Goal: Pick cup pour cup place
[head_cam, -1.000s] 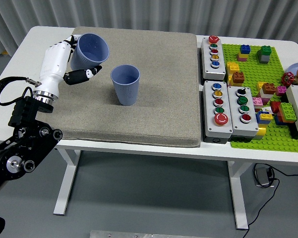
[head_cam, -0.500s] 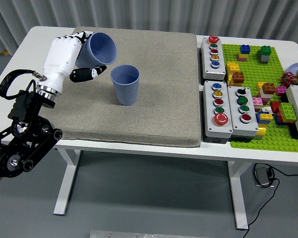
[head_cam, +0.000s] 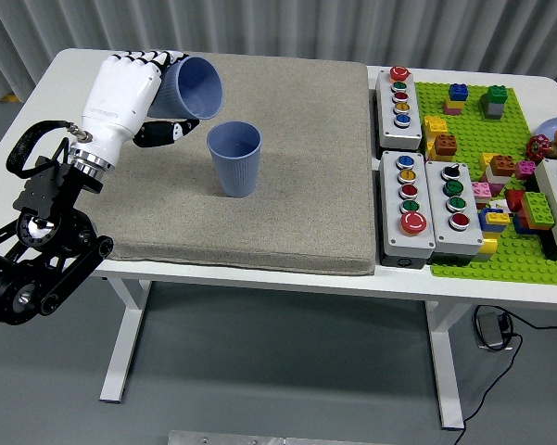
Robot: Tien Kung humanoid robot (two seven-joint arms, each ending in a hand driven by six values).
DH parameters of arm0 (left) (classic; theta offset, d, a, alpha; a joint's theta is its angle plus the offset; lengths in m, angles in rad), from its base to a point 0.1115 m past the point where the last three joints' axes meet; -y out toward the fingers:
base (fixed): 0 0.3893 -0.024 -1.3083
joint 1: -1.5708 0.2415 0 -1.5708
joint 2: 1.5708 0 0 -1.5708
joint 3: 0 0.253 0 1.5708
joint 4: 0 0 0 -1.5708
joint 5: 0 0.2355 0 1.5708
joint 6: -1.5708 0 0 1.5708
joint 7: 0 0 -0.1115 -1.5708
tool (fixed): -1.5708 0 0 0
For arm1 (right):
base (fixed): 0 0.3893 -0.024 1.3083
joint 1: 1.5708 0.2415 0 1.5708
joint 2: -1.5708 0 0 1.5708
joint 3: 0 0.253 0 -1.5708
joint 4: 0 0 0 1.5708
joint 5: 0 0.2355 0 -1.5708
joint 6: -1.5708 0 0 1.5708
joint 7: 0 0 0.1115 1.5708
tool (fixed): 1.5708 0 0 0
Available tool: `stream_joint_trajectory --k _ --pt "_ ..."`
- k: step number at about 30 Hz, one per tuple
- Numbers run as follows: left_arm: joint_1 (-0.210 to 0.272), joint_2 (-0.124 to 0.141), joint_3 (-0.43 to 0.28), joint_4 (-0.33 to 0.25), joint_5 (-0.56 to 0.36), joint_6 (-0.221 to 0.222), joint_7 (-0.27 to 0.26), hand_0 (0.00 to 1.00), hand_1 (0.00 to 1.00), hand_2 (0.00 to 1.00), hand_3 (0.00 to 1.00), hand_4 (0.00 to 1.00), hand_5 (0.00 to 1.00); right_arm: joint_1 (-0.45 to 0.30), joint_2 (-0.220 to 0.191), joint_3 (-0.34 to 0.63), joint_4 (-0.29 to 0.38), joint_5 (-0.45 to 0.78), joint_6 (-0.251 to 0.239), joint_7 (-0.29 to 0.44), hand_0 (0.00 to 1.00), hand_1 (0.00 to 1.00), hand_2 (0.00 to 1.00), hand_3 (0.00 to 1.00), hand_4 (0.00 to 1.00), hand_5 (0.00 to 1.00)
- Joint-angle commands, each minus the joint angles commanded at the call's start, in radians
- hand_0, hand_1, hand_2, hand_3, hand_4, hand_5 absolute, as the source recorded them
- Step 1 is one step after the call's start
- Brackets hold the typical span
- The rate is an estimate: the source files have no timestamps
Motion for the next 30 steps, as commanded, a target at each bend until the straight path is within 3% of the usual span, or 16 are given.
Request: stream_joint_trajectory --k 17,30 --pt "-0.068 0.060 0.123 0.012 0.021 0.002 0.042 0.508 0.557 0.631 0.652 0.759 0.129 0.004 -0.002 -0.006 0.000 0.013 -0.002 0.002 0.674 0.598 0.560 0.574 0.002 0.047" --pt "-0.098 0.083 0.177 0.016 0.021 0.007 0.064 0.506 0.559 0.630 0.646 0.758 0.123 0.008 -0.003 -0.007 0.000 0.016 -0.002 0.000 0.674 0.598 0.560 0.574 0.002 0.049"
